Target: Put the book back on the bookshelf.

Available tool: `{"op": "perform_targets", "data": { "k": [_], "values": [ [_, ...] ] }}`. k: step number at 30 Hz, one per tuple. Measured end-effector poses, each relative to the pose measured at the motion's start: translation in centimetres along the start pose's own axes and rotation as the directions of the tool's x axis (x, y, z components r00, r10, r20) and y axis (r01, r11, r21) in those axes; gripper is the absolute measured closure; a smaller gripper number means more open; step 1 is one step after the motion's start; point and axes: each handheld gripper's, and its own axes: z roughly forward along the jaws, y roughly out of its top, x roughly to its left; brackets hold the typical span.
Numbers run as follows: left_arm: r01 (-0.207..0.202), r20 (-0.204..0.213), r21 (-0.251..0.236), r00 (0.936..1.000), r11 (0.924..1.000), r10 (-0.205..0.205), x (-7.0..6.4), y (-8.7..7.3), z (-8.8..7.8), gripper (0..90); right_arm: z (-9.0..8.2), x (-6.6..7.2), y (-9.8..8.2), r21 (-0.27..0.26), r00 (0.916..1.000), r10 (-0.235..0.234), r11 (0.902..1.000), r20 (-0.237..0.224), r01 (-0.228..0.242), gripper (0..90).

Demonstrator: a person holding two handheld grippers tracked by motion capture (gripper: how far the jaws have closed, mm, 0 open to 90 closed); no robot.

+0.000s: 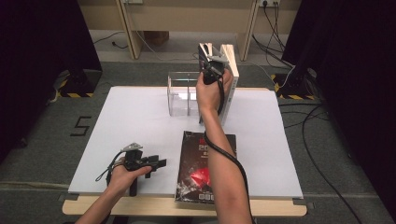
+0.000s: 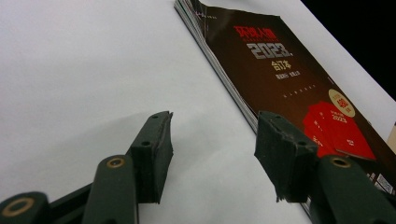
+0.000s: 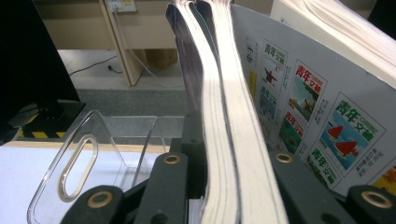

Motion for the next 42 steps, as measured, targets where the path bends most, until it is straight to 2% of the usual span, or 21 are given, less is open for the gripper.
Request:
{"op": "perform_targets", "data": {
  "k": [5,8,10,11,19,42],
  "values": [
    [-0.005,0.001,-0.004,1.0,1.0,0.005,0.0,-0.1,-0.1,45.3,-0.3,0.5,-0.6,-0.028,0.9991,-0.03,0.9991,0.03,0.031,76.3],
    [-0.006,-0.001,-0.004,1.0,1.0,0.006,-0.1,-0.1,-0.2,45.3,-0.3,0.5,-0.8,-0.035,0.9985,-0.038,0.9986,0.039,0.04,74.9],
    [-0.005,-0.001,-0.006,1.0,1.0,0.005,-0.1,-0.1,-0.2,45.3,-0.4,0.4,-1.0,-0.051,0.997,-0.064,0.9965,0.045,0.066,73.0],
    [-0.004,-0.001,-0.005,1.0,1.0,0.004,0.0,-0.1,-0.1,45.3,-0.6,0.4,-1.0,-0.05,0.9973,-0.059,0.9969,0.044,0.061,72.1],
    [-0.01,0.001,0.002,0.9999,0.9999,0.01,-0.4,-0.2,0.1,45.3,-2.1,-0.3,-0.8,-0.053,0.9989,-0.045,0.9976,0.014,0.045,64.8],
    [-0.015,0.004,0.002,0.9999,0.9999,0.015,-0.7,-0.2,0.1,45.1,-4.4,-1.8,-1.6,-0.028,0.9961,-0.022,0.9994,-0.086,0.019,60.2]
  ]
}}
